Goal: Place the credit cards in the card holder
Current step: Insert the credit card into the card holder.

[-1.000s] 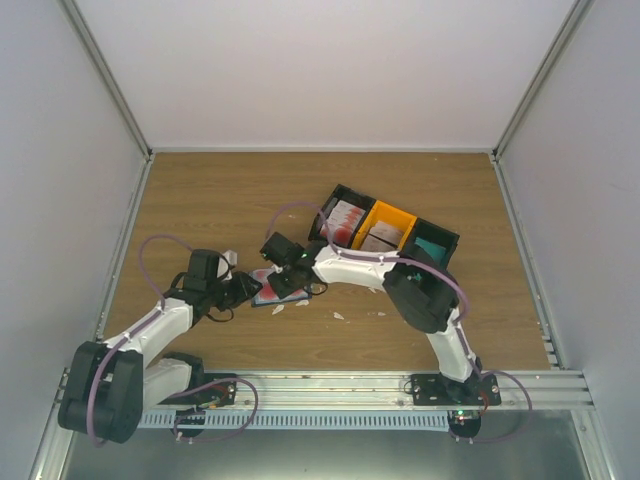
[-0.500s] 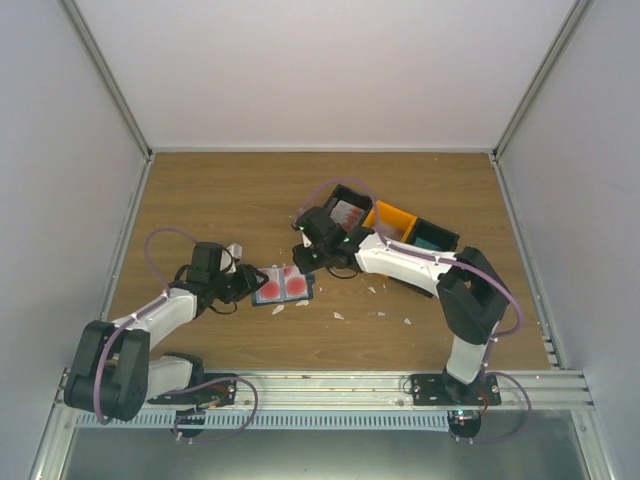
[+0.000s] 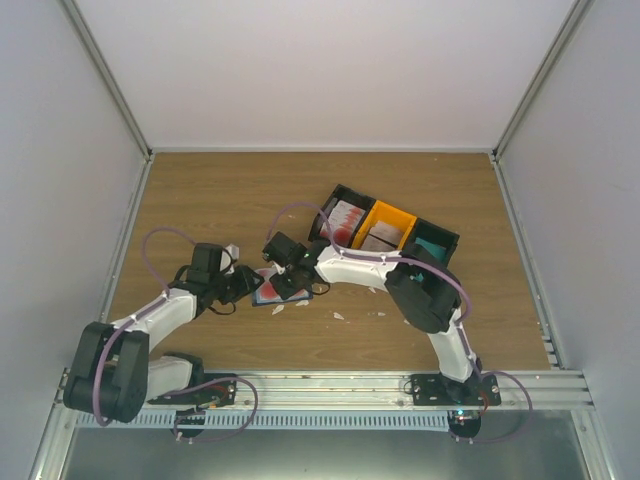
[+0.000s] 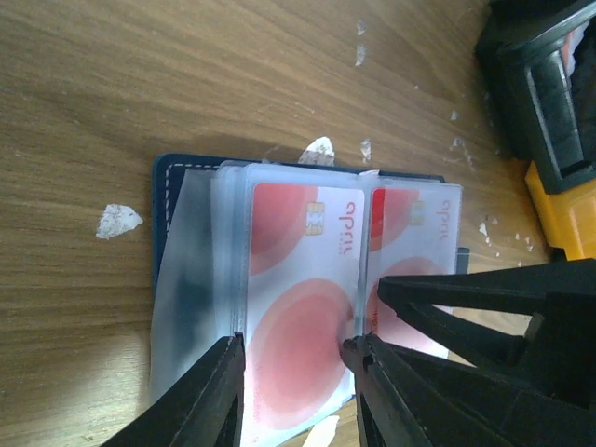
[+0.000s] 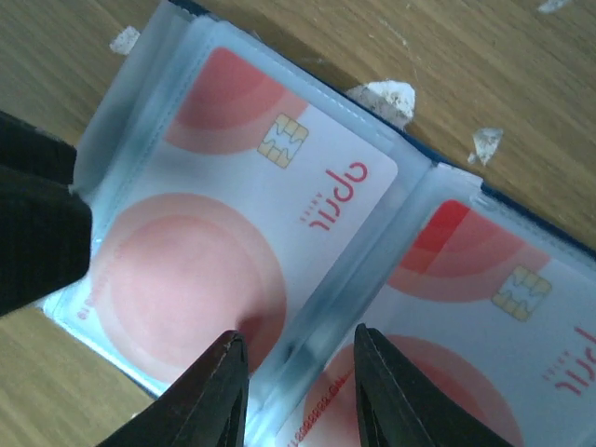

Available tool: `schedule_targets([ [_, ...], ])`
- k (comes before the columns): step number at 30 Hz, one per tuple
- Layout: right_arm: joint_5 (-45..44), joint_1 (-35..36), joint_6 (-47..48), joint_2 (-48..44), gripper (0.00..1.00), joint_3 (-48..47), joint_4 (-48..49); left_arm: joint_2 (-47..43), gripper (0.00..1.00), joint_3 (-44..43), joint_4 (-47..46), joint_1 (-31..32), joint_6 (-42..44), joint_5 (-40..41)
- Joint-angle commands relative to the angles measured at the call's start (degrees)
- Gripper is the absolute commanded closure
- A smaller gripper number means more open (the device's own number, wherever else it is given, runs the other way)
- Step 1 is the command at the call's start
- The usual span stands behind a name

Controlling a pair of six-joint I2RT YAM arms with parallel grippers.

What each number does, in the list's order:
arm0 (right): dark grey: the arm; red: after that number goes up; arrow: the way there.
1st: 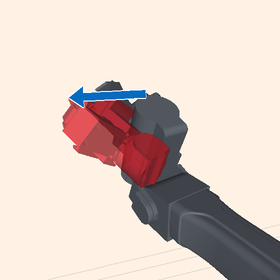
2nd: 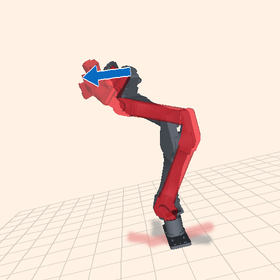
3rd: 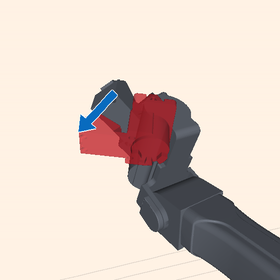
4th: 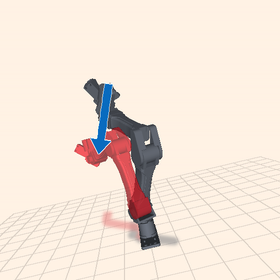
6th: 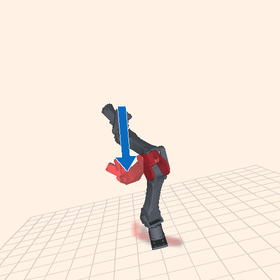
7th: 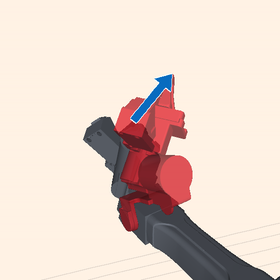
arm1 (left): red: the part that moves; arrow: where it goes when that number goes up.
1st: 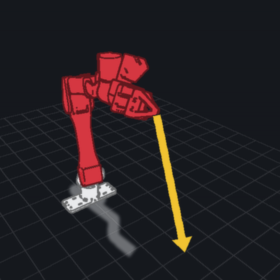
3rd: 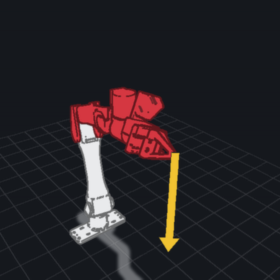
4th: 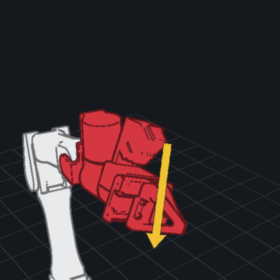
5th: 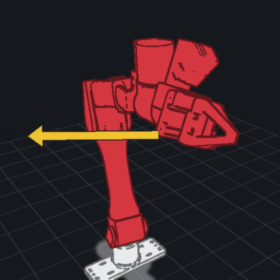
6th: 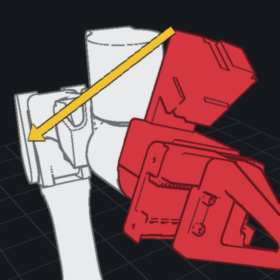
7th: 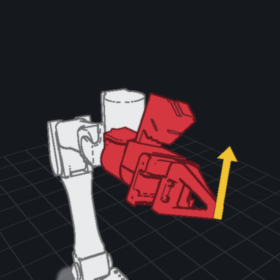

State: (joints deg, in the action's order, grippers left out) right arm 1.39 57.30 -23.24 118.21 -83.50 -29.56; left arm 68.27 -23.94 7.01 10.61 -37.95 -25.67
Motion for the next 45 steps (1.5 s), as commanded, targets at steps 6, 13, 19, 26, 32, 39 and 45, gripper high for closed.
schedule_targets([
  [6, -4.2, -0.2, 3.6, 5.7, 0.67, -4.1, -6.7, 2.3, 0.63, 0.3, -3.7, 0.0, 0.6, -1.6],
  [13, -5.1, -0.1, 4.1, 6.9, 0.79, -3.3, -7.5, 2.6, 0.65, 0.5, -4.1, 0.0, 0.8, -2.2],
  [19, -5.0, 0.0, 4.3, 7.5, 0.80, -2.9, -7.1, 4.1, 0.66, 0.6, -4.0, -0.1, 0.8, -2.4],
  [26, -5.2, 0.1, 4.1, 8.2, 0.81, -2.4, -7.0, 5.0, 0.67, 0.6, -5.2, 0.0, 0.9, -4.2],
  [32, -5.1, 0.1, 3.0, 7.6, 0.84, -2.1, -6.2, 5.9, 0.74, 0.3, -6.8, -0.1, 1.4, -7.0],
  [39, -5.3, -0.4, 0.5, 2.6, 0.83, -0.6, -2.0, 5.6, 0.76, 0.5, -10.3, -0.1, 2.3, -13.0],
  [45, -6.2, -2.5, -3.7, -4.7, 0.77, 3.0, 3.2, 7.3, 0.68, 0.4, -13.2, 0.0, 2.9, -17.3],
])
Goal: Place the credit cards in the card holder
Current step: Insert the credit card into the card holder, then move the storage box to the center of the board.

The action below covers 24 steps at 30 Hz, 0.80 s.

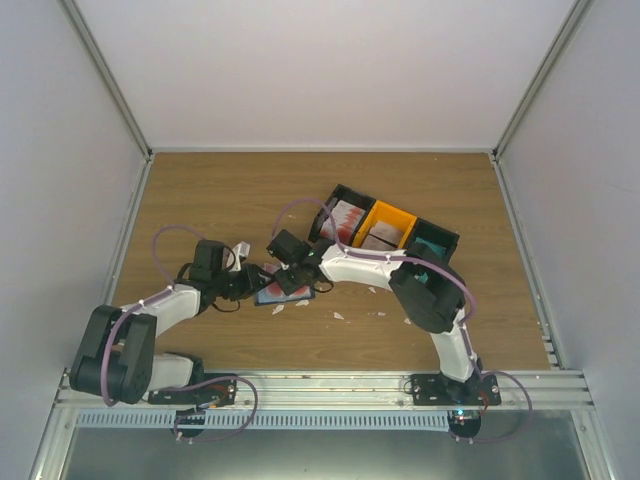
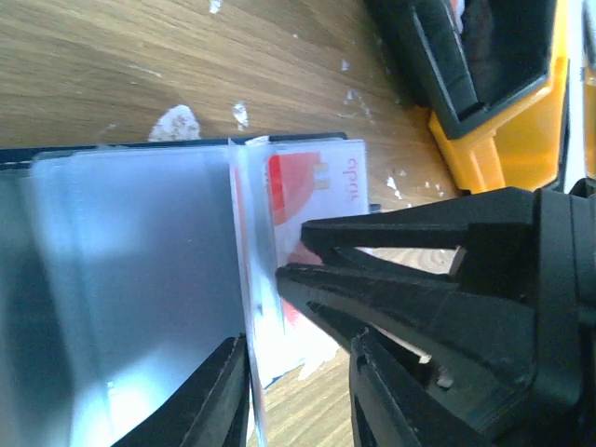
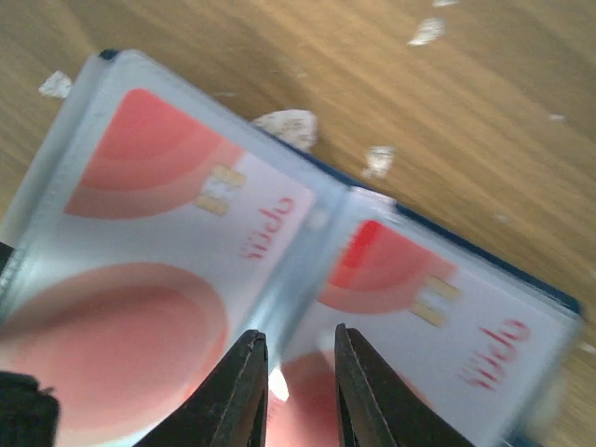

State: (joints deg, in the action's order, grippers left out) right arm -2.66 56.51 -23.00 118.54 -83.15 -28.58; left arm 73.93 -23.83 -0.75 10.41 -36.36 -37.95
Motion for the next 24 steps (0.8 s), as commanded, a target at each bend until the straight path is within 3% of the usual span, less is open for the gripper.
schedule_targets([
  [1, -2.7, -2.3, -5.0, -6.2, 0.77, 3.6, 2.6, 2.1, 0.66, 0.3, -5.8, 0.2, 1.4, -5.5],
  [9, -6.8, -7.0, -10.5, -17.7, 0.76, 12.3, 5.5, 7.0, 0.57, -1.1, -11.6, 3.3, 0.4, -9.4],
  [15, -7.3, -11.5, -6.2, -24.6, 0.73, 15.7, 3.0, 10.0, 0.46, -4.5, -13.6, 7.2, 0.9, -11.6],
  [19, -6.8, -16.3, -4.6, -28.7, 0.72, 18.9, 0.5, 10.9, 0.40, -6.7, -10.4, 7.8, 2.3, -7.8],
  [24, -8.2, -22.4, -6.2, -35.6, 0.67, 22.4, -4.0, 5.0, 0.37, -8.3, -5.3, 7.8, 4.2, 0.0],
])
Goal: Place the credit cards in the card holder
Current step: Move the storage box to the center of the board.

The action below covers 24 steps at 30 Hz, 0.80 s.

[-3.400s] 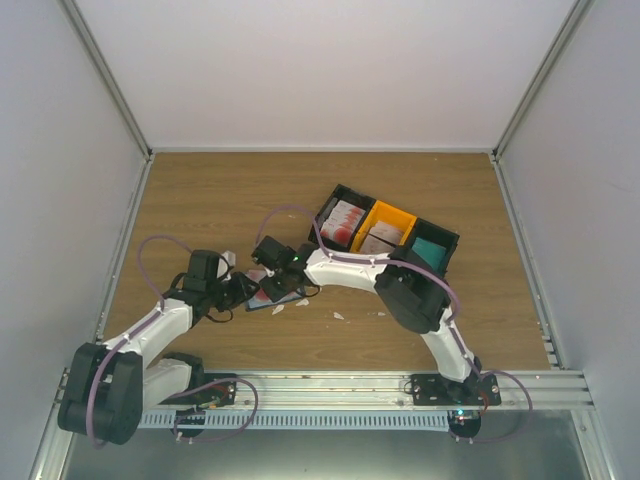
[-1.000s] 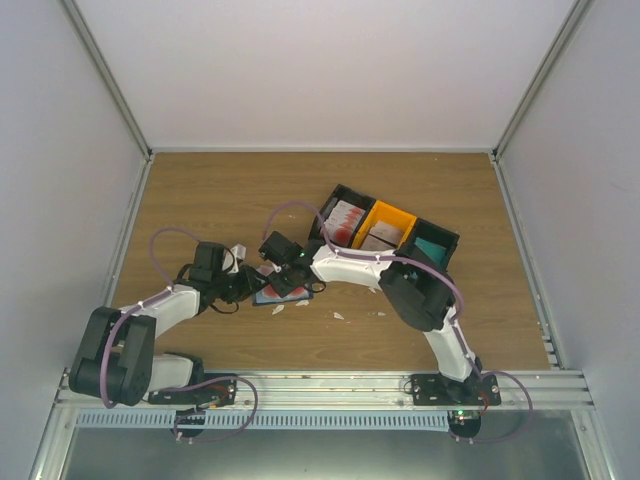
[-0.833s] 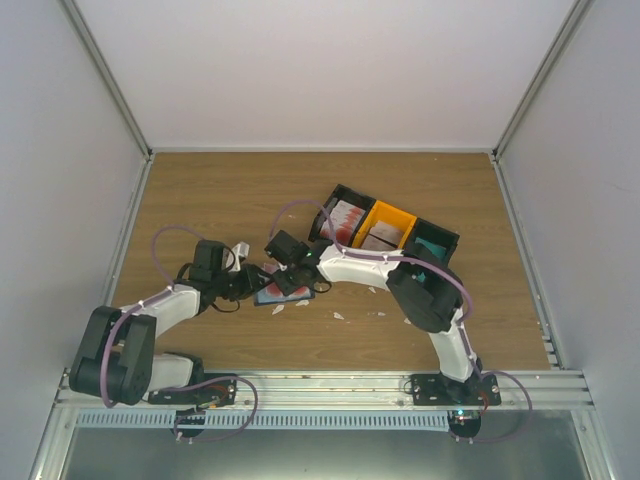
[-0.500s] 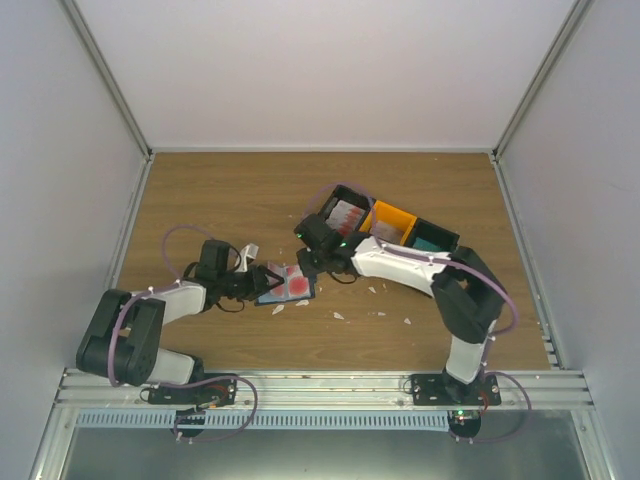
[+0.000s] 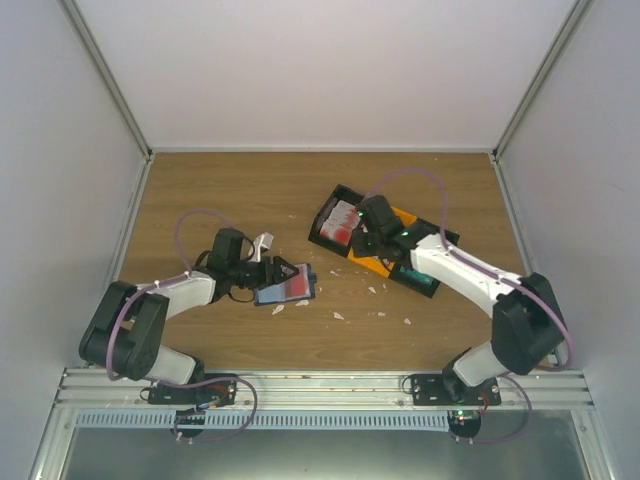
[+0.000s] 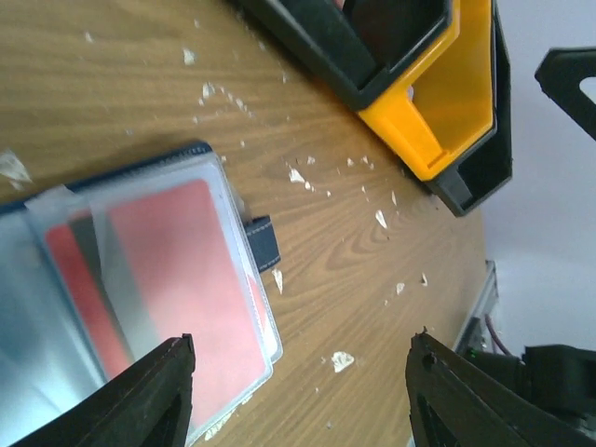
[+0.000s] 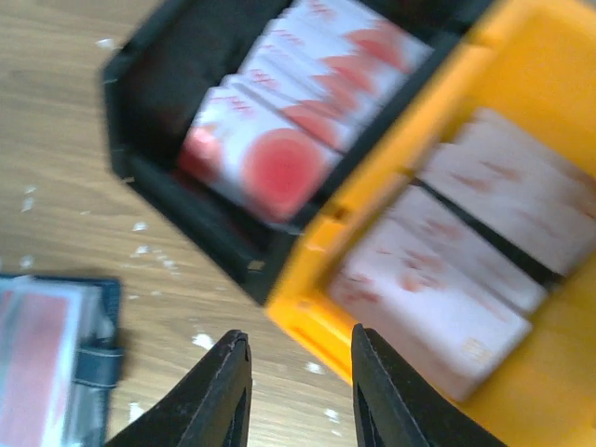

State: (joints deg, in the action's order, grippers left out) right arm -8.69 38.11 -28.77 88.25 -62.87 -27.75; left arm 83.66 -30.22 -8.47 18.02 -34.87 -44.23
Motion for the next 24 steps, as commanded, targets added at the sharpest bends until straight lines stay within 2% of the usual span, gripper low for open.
schedule_targets([
  [1, -3.1, -5.3, -1.2, -6.4, 0.66, 2.6, -6.5, -6.6, 0.36, -2.0, 3.1, 0.2, 3.0, 7.7],
  [6, -10.4, -11.2, -6.1, -9.4, 0.67, 5.9, -13.6, -12.7, 0.35, -0.9, 4.9, 0.3, 2.5, 12.3],
  [11, -13.4, -14.6, -9.5, -11.0, 0.78, 9.6, -16.2, -14.9, 0.34, 0.1, 5.8, 0.2, 2.0, 13.9],
  [15, -10.7, -16.1, -6.7, -8.2, 0.83, 10.3, -12.5, -14.4, 0.35, 0.6, 5.2, 0.2, 1.8, 13.1],
  [24, -3.5, -16.6, -0.2, 1.4, 0.81, 6.2, -4.7, -15.1, 0.34, 0.7, 6.3, 0.2, 2.9, 12.4],
])
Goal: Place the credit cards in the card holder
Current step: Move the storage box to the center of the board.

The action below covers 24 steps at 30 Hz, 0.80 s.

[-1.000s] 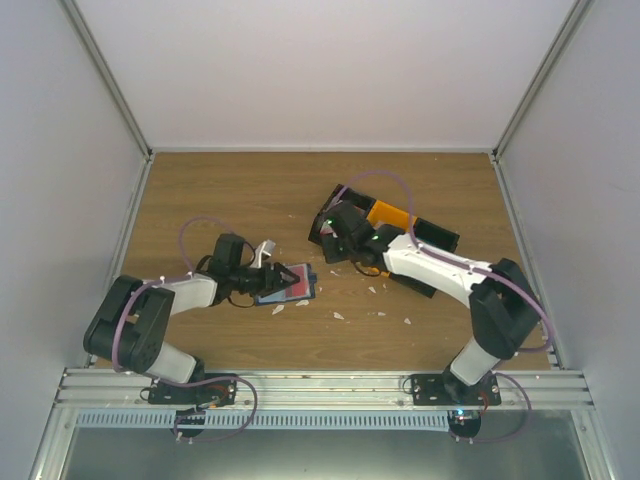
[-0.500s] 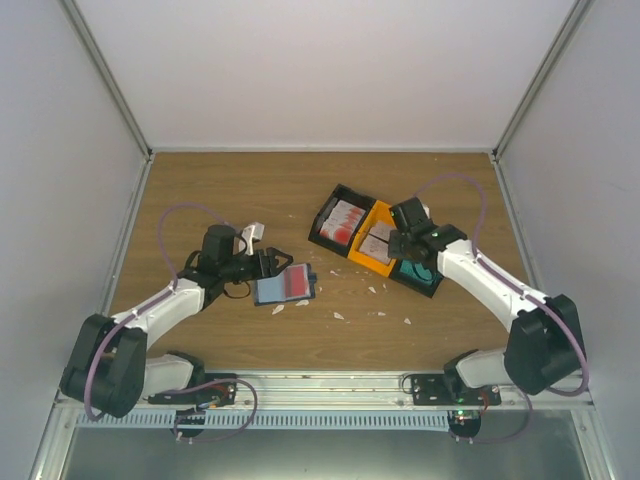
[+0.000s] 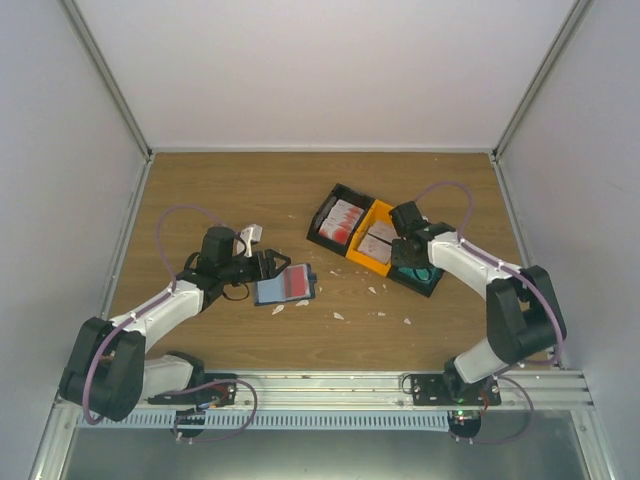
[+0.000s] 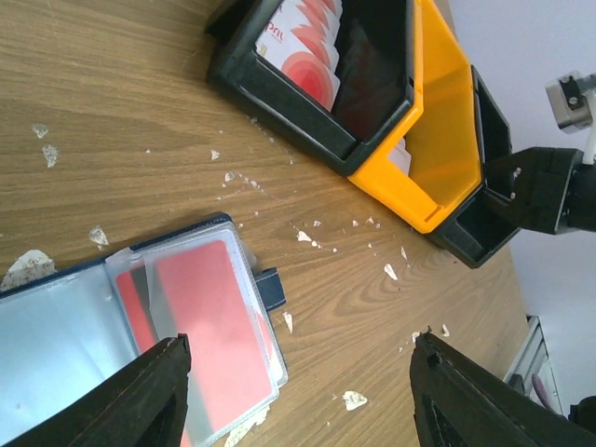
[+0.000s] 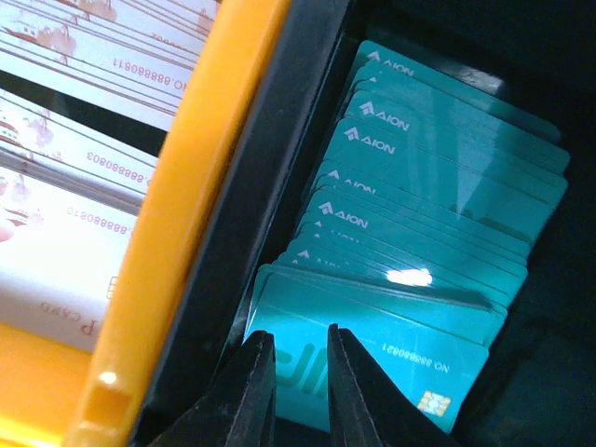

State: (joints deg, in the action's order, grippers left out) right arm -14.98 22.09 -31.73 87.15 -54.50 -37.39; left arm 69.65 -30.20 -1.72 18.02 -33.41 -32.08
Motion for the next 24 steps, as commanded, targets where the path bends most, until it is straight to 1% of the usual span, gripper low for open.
schedule_targets([
  [1, 3.6, -0.5, 3.1, 2.8, 0.81, -2.4, 5.9, -1.5, 0.34, 1.0, -0.4, 0.2, 1.3, 0.4],
  [4, 6.4, -0.5, 3.9, 3.3, 0.80, -2.5, 8.8, -1.8, 0.34, 2.4, -1.4, 0.2, 0.4, -0.2],
  [9, 12.4, 0.1, 5.8, 4.4, 0.79, -3.0, 12.4, -2.1, 0.34, 2.5, -1.6, 0.2, 0.0, -0.6],
  [14, 16.3, 1.3, 7.3, 6.0, 0.79, -4.3, 15.0, -2.7, 0.34, 2.5, -1.9, 0.2, -0.3, -0.5],
  [19, 18.4, 1.9, 9.2, 8.5, 0.79, -6.9, 16.8, -2.2, 0.34, 2.5, -2.6, 0.3, -0.6, -1.4],
  [24, 18.5, 2.1, 11.3, 11.8, 0.79, -10.7, 17.0, -0.4, 0.33, 1.7, -6.6, 1.4, -3.2, -5.0],
])
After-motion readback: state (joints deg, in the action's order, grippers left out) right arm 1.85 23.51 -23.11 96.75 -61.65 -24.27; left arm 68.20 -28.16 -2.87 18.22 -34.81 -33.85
